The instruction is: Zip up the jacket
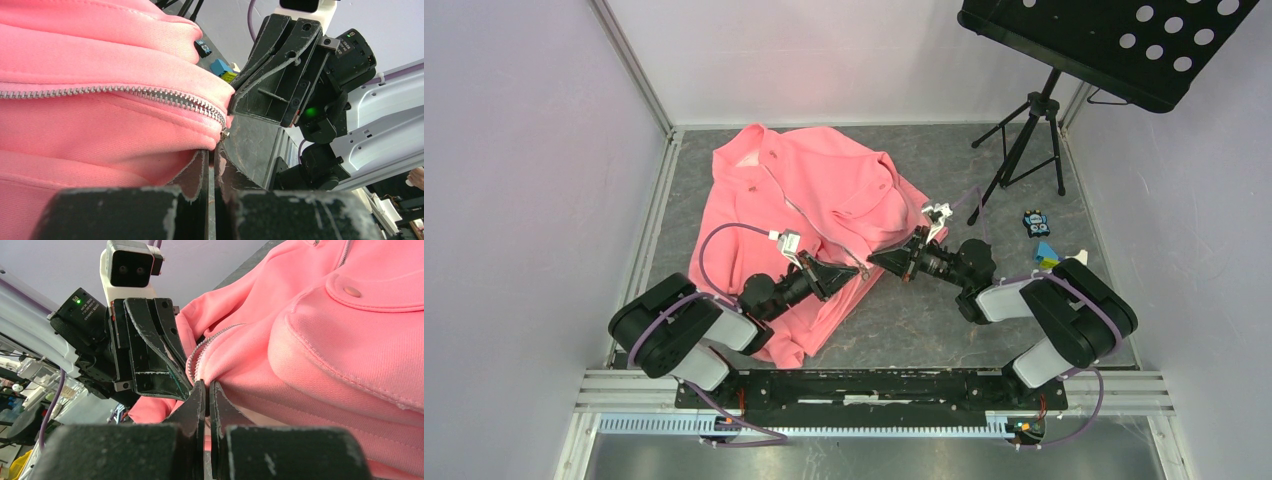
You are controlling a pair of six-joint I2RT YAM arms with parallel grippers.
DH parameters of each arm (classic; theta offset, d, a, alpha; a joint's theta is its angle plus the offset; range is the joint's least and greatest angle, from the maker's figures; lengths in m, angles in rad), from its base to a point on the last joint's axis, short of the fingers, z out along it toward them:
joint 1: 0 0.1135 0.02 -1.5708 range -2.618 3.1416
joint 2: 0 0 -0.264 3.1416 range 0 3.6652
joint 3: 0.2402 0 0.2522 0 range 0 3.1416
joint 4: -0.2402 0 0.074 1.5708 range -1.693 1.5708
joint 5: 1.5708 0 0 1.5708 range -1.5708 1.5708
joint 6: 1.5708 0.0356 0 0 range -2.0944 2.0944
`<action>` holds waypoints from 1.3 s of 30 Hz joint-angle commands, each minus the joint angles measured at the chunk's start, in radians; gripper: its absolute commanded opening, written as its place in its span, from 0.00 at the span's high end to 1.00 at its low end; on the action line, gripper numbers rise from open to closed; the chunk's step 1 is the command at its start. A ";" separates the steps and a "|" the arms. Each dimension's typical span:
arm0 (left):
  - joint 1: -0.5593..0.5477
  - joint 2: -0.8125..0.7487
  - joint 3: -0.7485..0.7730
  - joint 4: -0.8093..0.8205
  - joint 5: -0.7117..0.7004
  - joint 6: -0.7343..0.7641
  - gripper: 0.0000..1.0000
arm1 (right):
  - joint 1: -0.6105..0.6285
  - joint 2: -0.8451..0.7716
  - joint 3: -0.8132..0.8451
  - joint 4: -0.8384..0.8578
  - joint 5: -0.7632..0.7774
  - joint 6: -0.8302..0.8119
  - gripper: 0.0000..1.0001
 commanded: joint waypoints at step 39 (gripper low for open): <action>-0.036 -0.033 -0.018 0.084 0.018 -0.029 0.98 | -0.001 0.097 0.034 0.223 0.005 0.144 1.00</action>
